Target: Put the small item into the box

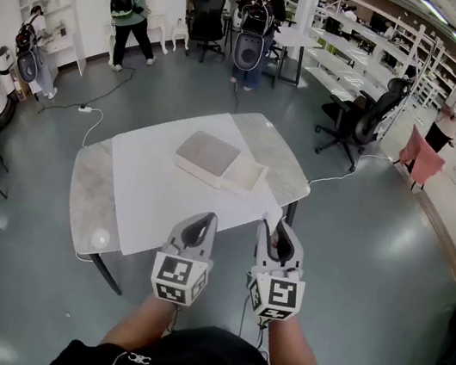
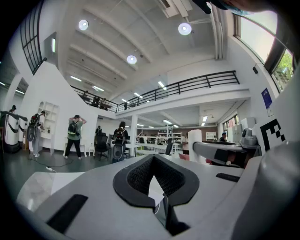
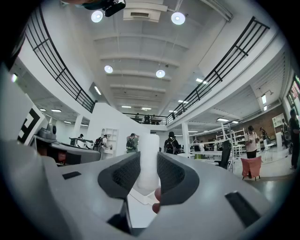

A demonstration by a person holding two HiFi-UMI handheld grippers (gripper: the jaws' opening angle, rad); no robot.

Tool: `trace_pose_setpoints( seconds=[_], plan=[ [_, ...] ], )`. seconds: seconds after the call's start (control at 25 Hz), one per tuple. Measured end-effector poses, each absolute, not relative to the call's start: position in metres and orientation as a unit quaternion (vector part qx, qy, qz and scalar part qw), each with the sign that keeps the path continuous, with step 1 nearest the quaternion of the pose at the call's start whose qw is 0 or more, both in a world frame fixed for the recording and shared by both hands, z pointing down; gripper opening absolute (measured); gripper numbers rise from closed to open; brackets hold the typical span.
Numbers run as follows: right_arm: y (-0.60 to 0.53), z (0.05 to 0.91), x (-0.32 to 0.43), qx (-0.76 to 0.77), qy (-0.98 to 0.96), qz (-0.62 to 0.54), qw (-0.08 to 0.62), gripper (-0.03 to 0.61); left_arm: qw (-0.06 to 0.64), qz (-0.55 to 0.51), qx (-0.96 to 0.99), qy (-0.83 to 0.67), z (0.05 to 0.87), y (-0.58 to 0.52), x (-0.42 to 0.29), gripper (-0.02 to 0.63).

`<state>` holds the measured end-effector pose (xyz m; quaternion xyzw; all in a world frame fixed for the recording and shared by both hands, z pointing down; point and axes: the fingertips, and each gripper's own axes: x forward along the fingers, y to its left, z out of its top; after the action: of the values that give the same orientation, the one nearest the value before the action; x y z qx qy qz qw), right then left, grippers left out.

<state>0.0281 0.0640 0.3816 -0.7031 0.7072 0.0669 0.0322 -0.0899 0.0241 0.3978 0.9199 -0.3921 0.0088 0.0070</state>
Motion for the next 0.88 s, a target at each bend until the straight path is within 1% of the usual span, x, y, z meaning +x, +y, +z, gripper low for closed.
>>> trace_pose_setpoints(
  seconds=[0.32,0.88],
  plan=[
    [0.061,0.387,0.045,-0.695,0.716,0.051,0.05,0.112,0.012,0.009,0.917,-0.398,0.404,0.022,-0.075,0.005],
    [0.068,0.384,0.094,-0.68,0.728,0.062,0.054,0.112,0.001,-0.004,0.901,-0.434,0.4,0.033,-0.042,0.005]
  ],
)
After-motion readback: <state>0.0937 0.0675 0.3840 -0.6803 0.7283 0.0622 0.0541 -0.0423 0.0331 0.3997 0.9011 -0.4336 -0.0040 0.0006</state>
